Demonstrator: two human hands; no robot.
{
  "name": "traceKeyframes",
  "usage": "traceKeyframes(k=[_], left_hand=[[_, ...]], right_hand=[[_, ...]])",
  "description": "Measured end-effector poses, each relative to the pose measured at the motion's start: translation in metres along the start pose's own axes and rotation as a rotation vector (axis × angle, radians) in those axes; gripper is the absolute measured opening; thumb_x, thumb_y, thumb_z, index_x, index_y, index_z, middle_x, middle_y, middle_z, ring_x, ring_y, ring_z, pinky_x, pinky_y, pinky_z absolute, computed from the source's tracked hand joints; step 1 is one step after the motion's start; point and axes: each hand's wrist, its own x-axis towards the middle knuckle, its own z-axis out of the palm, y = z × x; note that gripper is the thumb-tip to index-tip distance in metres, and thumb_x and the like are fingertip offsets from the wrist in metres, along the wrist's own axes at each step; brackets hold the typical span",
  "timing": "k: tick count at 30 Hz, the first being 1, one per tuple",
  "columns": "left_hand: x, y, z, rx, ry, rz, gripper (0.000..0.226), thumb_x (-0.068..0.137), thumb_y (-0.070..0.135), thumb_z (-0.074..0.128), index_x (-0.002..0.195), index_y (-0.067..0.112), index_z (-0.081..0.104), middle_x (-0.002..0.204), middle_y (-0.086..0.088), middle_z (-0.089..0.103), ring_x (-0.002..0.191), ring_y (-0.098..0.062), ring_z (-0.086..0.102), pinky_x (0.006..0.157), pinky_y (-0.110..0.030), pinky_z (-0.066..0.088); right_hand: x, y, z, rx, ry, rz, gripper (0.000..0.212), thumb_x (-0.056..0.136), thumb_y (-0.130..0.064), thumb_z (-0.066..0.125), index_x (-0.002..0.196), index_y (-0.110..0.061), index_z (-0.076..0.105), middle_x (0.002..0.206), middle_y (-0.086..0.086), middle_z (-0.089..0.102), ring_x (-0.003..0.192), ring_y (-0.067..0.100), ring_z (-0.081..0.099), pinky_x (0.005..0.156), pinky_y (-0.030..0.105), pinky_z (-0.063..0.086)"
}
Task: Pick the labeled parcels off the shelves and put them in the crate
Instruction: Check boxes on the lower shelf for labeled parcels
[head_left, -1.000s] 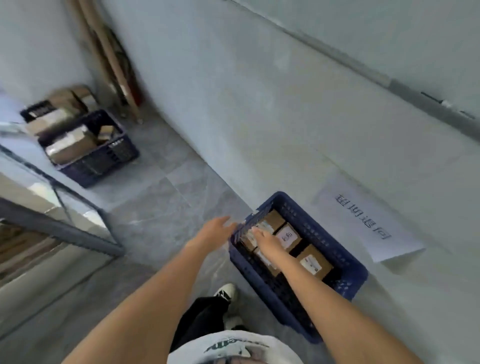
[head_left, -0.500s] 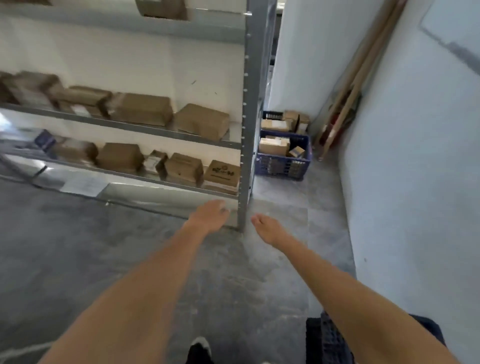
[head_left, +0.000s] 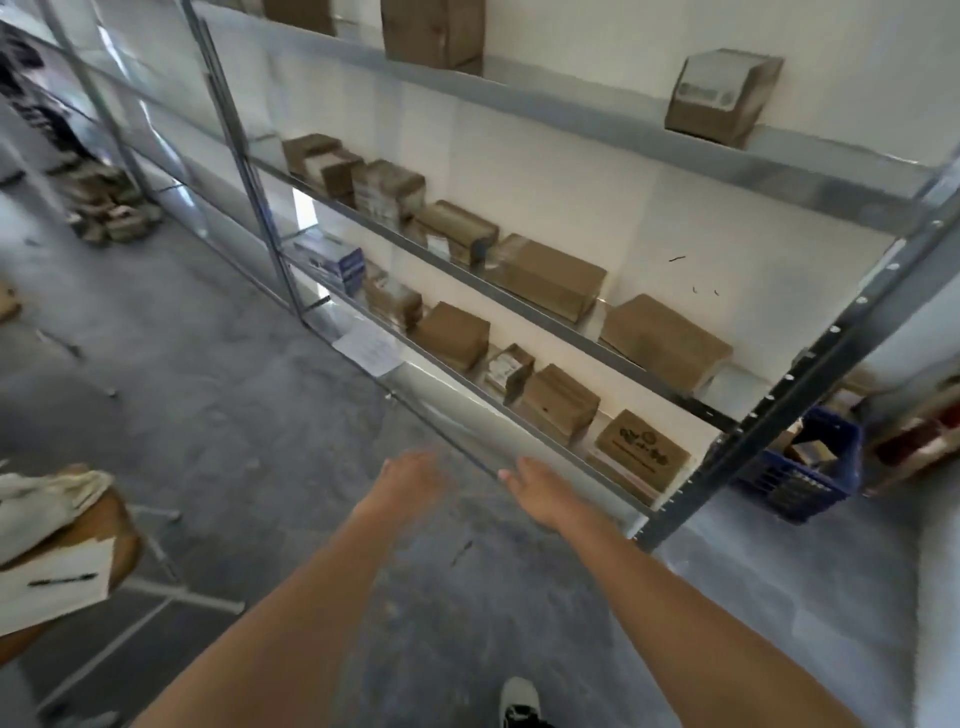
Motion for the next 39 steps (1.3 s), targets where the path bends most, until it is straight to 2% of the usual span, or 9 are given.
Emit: traceKeyframes(k=[3, 6, 11, 18, 22, 25, 30, 34, 39], left_hand=[[0.026, -0.029, -0.018, -0.107, 0.042, -0.099, 0.028, 0.091, 0.027, 0.056, 0.109, 0.009, 0.067, 0.113, -0.016, 0.066, 0.112, -0.034, 0.059, 0.096, -0.045, 0.046], [0.068, -0.058, -0.031, -0.163, 0.089, -0.178, 0.054, 0.079, 0.049, 0.047, 0.107, 0.006, 0.065, 0.109, -0.018, 0.065, 0.106, -0.039, 0.060, 0.089, -0.045, 0.050], [0.079, -0.055, -0.082, -0.136, 0.173, -0.243, 0.047, 0.086, 0.038, 0.047, 0.121, 0.010, 0.060, 0.127, -0.015, 0.059, 0.117, -0.038, 0.056, 0.096, -0.042, 0.046], [0.123, -0.134, -0.125, -0.087, 0.192, -0.398, 0.047, 0.098, 0.036, 0.044, 0.138, 0.012, 0.049, 0.140, -0.014, 0.050, 0.131, -0.031, 0.045, 0.111, -0.040, 0.031], [0.153, -0.186, -0.158, -0.077, 0.170, -0.466, 0.051, 0.099, 0.038, 0.044, 0.142, 0.012, 0.044, 0.142, -0.015, 0.048, 0.133, -0.031, 0.042, 0.112, -0.041, 0.029], [0.179, -0.217, -0.189, -0.099, 0.169, -0.470, 0.048, 0.099, 0.036, 0.042, 0.140, 0.011, 0.045, 0.140, -0.016, 0.049, 0.131, -0.032, 0.044, 0.113, -0.043, 0.029], [0.224, -0.260, -0.244, -0.130, 0.172, -0.465, 0.055, 0.100, 0.038, 0.041, 0.146, 0.010, 0.037, 0.149, -0.015, 0.040, 0.138, -0.030, 0.036, 0.116, -0.043, 0.025], [0.260, -0.287, -0.274, -0.170, 0.181, -0.429, 0.056, 0.099, 0.038, 0.042, 0.148, 0.010, 0.035, 0.151, -0.014, 0.037, 0.140, -0.029, 0.034, 0.117, -0.044, 0.023], [0.317, -0.328, -0.313, -0.193, 0.165, -0.443, 0.057, 0.100, 0.039, 0.041, 0.149, 0.010, 0.033, 0.153, -0.013, 0.033, 0.142, -0.030, 0.030, 0.118, -0.040, 0.020]], right_hand=[[0.044, -0.024, -0.007, -0.052, -0.056, -0.069, 0.064, 0.104, -0.048, 0.030, 0.152, -0.006, 0.027, 0.160, 0.015, 0.025, 0.148, 0.029, 0.023, 0.119, 0.045, 0.023], [0.092, -0.049, -0.020, -0.071, -0.063, -0.132, 0.065, 0.104, -0.049, 0.031, 0.153, -0.007, 0.027, 0.161, 0.014, 0.025, 0.148, 0.029, 0.024, 0.119, 0.046, 0.022], [0.158, -0.094, -0.040, -0.128, -0.098, -0.232, 0.067, 0.102, -0.054, 0.030, 0.151, -0.007, 0.033, 0.158, 0.015, 0.031, 0.146, 0.030, 0.029, 0.117, 0.045, 0.027], [0.239, -0.182, -0.037, -0.225, -0.197, -0.352, 0.066, 0.105, -0.048, 0.029, 0.152, -0.003, 0.026, 0.162, 0.014, 0.021, 0.150, 0.026, 0.017, 0.121, 0.042, 0.017], [0.292, -0.230, -0.031, -0.223, -0.213, -0.369, 0.067, 0.105, -0.048, 0.028, 0.154, -0.003, 0.022, 0.163, 0.014, 0.017, 0.152, 0.026, 0.013, 0.122, 0.041, 0.015], [0.328, -0.264, -0.036, -0.211, -0.184, -0.337, 0.067, 0.103, -0.051, 0.027, 0.153, -0.007, 0.027, 0.162, 0.012, 0.021, 0.151, 0.026, 0.016, 0.120, 0.047, 0.019], [0.374, -0.311, -0.053, -0.218, -0.193, -0.289, 0.069, 0.104, -0.053, 0.025, 0.157, -0.009, 0.016, 0.165, 0.009, 0.010, 0.153, 0.024, 0.007, 0.122, 0.046, 0.013], [0.420, -0.346, -0.056, -0.215, -0.198, -0.256, 0.070, 0.103, -0.054, 0.026, 0.156, -0.009, 0.020, 0.164, 0.013, 0.014, 0.151, 0.028, 0.013, 0.121, 0.047, 0.018], [0.484, -0.397, -0.061, -0.229, -0.185, -0.260, 0.061, 0.101, -0.052, 0.029, 0.143, -0.009, 0.041, 0.153, 0.013, 0.037, 0.140, 0.030, 0.037, 0.114, 0.047, 0.031]])
